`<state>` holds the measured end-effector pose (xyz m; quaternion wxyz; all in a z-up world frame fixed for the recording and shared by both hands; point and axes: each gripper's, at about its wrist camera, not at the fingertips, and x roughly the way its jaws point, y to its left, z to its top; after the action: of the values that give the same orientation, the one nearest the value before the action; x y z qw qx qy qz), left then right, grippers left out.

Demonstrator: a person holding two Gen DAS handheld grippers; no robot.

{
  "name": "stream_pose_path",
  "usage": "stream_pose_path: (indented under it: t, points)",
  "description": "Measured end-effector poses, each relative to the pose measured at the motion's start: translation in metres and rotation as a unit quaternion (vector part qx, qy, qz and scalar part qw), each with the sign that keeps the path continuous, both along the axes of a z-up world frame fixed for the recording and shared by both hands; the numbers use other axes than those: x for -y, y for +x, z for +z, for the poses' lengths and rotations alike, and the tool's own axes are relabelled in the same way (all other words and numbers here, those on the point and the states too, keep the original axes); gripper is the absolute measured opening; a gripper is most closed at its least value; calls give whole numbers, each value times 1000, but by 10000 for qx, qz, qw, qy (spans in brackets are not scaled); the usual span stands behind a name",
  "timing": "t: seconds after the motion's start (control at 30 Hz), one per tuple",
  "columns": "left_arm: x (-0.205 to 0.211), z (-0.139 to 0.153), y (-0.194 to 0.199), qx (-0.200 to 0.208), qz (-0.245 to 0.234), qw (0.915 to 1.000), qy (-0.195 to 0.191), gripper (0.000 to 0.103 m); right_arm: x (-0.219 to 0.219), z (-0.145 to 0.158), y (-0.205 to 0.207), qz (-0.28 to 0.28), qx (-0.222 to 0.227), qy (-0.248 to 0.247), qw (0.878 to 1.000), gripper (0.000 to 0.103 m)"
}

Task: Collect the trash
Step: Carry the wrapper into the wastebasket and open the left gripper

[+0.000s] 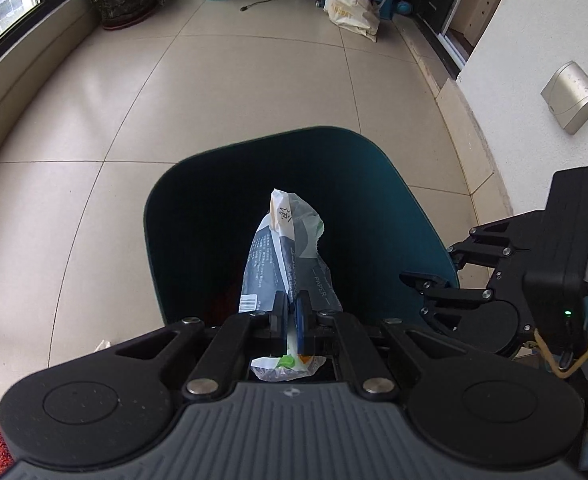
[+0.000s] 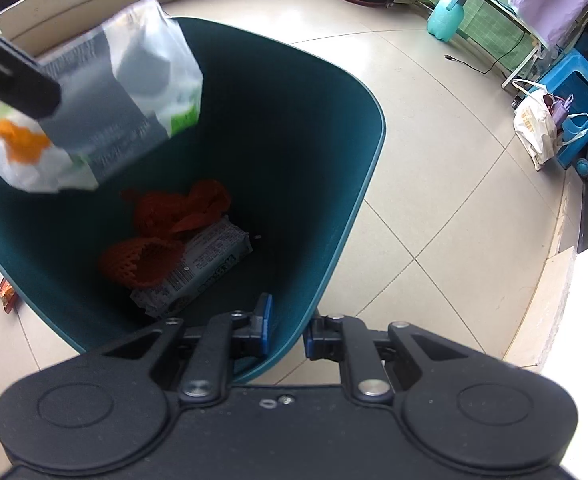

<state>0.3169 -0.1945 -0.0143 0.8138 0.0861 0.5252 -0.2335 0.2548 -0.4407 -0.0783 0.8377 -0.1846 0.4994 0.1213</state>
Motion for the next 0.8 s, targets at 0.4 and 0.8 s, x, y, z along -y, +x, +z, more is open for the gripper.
stream_pose_path:
  t: [0.4,0.8]
  points:
    - [21,-69,9,-249,-81,9992,312,4,3,-2,-1,-1,7,29,10000,15]
    - [29,-87,18,-495,-121,9979,402,4,3,-2,-1,-2,10,41,10000,15]
